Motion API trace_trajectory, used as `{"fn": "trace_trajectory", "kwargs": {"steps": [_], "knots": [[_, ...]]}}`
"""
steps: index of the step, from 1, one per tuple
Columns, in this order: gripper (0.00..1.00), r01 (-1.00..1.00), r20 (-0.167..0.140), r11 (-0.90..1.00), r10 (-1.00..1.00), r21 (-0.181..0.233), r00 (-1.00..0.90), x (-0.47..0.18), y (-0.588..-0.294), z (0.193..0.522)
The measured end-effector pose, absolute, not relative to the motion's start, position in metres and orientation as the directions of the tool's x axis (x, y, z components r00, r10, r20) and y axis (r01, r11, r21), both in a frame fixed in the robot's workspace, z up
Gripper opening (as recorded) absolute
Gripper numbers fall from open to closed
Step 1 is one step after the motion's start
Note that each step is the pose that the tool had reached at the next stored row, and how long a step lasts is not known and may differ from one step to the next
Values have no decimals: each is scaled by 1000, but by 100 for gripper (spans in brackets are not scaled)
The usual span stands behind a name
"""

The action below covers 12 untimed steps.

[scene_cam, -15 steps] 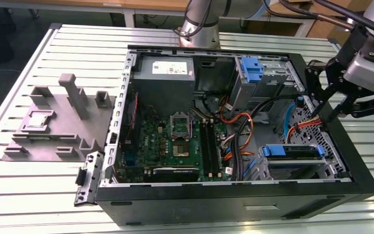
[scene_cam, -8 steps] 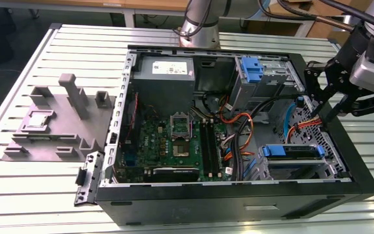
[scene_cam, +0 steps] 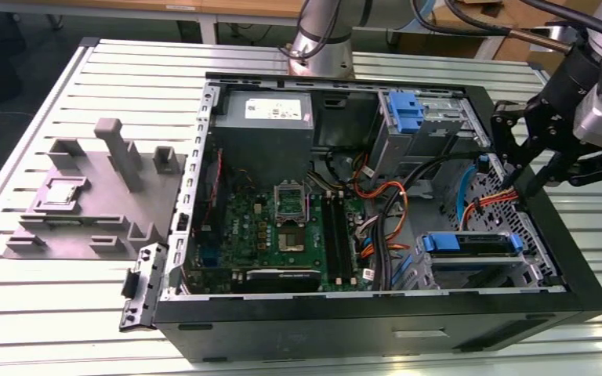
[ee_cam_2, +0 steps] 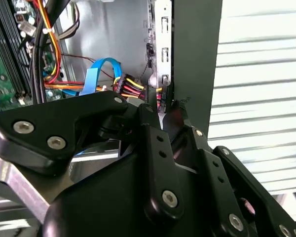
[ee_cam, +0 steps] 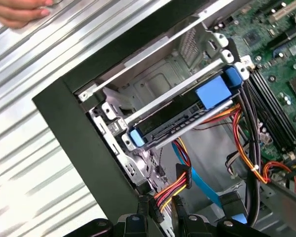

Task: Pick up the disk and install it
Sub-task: 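Insert the first disk wire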

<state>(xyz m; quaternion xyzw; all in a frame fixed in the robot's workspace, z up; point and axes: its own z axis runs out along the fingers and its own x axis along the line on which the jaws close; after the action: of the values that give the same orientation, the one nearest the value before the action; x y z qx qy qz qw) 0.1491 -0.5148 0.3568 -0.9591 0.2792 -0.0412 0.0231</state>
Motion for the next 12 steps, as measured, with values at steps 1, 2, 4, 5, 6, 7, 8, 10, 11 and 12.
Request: {"fn": "trace_trajectory", "kwargs": {"steps": [1, 2, 4, 5, 6, 7, 8, 10, 11, 12], "knots": [[33, -519, 66, -852, -523, -68, 850, 149, -515, 357], [33, -506, 66, -860, -510, -68, 858, 149, -515, 356], [33, -481, 68, -874, -485, -68, 872, 149, -515, 356], [33, -469, 69, -881, -473, -68, 879, 149, -515, 355], [33, -455, 70, -888, -459, -68, 885, 149, -515, 355], [33, -443, 72, -894, -447, -69, 891, 149, -515, 354], [33, -432, 73, -899, -436, -69, 897, 149, -515, 354], [33, -414, 76, -908, -418, -68, 905, 149, -515, 353], [33, -412, 77, -909, -417, -67, 906, 150, -515, 353], [33, -411, 77, -909, -416, -67, 906, 150, -515, 353]]}}
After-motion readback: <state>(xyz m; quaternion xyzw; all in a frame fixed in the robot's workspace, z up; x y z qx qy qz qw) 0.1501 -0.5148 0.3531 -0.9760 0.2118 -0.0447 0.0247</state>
